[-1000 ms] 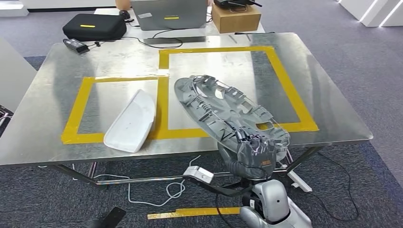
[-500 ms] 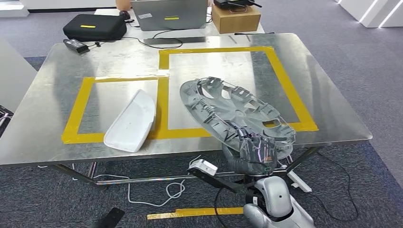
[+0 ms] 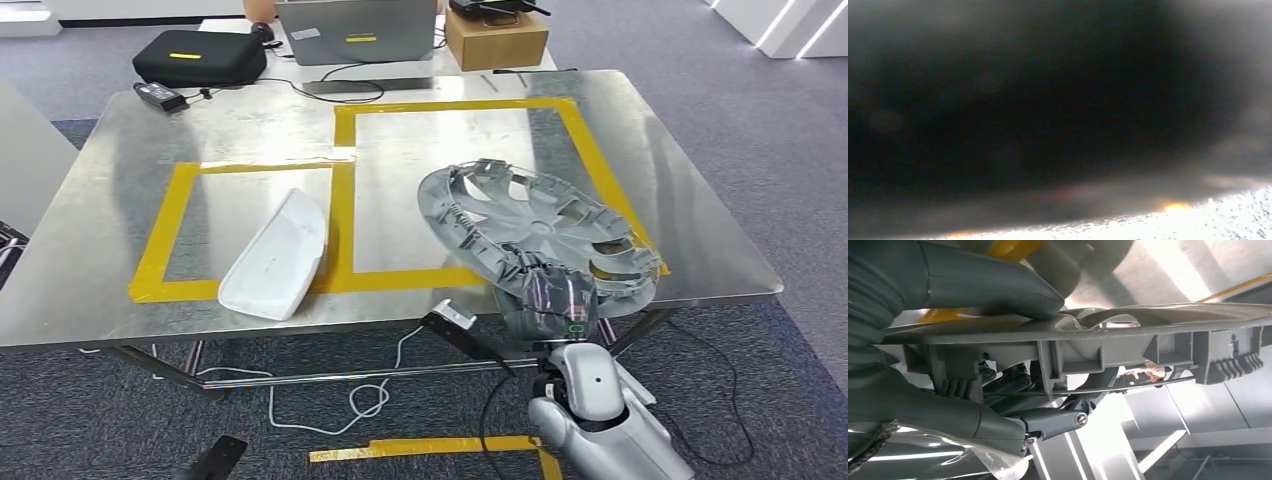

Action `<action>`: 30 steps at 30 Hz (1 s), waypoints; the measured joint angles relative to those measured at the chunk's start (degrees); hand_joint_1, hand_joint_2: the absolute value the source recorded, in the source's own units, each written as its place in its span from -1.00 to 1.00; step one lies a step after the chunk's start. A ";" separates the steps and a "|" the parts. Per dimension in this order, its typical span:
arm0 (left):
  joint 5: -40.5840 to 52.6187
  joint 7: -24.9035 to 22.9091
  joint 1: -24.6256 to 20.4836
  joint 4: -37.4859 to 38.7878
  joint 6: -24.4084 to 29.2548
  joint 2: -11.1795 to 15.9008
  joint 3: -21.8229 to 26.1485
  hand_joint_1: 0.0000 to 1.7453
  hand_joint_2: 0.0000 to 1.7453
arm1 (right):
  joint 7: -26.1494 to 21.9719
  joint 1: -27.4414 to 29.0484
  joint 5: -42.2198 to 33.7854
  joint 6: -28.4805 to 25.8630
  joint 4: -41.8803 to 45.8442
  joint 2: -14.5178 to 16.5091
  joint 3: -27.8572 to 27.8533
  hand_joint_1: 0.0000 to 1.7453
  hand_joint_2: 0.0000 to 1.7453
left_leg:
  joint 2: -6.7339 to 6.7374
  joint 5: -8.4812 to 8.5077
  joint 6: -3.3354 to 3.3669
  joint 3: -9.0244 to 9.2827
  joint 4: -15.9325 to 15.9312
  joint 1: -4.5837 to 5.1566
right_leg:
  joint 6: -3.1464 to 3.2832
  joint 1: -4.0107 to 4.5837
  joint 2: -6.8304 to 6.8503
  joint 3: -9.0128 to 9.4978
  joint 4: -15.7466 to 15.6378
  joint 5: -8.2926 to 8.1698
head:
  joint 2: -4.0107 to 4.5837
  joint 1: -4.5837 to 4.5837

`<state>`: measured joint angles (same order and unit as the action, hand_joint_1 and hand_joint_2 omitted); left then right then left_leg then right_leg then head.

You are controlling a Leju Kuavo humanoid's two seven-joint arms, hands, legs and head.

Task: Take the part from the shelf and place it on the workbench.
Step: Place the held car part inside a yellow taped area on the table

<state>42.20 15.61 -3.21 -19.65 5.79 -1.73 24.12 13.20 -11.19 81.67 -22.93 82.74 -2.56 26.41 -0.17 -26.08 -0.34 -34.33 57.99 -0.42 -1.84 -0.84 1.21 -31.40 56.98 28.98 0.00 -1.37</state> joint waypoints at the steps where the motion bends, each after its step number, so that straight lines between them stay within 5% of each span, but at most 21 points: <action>1: -0.09 0.06 0.03 0.01 0.24 0.04 0.21 -1.00 -1.00 | -0.18 -0.83 0.32 -0.07 -0.83 -0.01 -0.05 1.00 1.00 | 0.00 0.00 0.00 0.00 0.00 0.00 | 0.00 0.00 0.00 0.00 0.00 0.00 | 0.00 0.00; 18: -1.64 0.08 -0.21 0.01 2.80 0.59 3.84 -1.00 -1.00 | -4.83 -13.41 2.21 0.39 -6.96 3.11 7.95 1.00 1.00 | 0.00 0.02 -0.02 -0.03 0.00 -0.02 | 0.00 0.03 0.02 -0.06 0.09 0.01 | 0.00 -0.01; 30: -0.87 0.26 -0.17 0.01 2.06 0.72 4.14 -1.00 -1.00 | -6.16 -15.90 1.18 -0.09 -7.07 4.44 13.37 1.00 1.00 | 0.00 0.02 -0.02 -0.05 0.00 -0.02 | 0.00 0.03 0.02 -0.05 0.09 0.01 | 0.00 0.01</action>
<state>41.33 15.87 -3.38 -19.65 7.85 -1.01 28.26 7.03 -27.10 82.85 -23.02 75.67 1.89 39.78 -0.17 -26.06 -0.36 -34.38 57.99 -0.45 -1.84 -0.82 1.23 -31.45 57.06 28.99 0.00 -1.37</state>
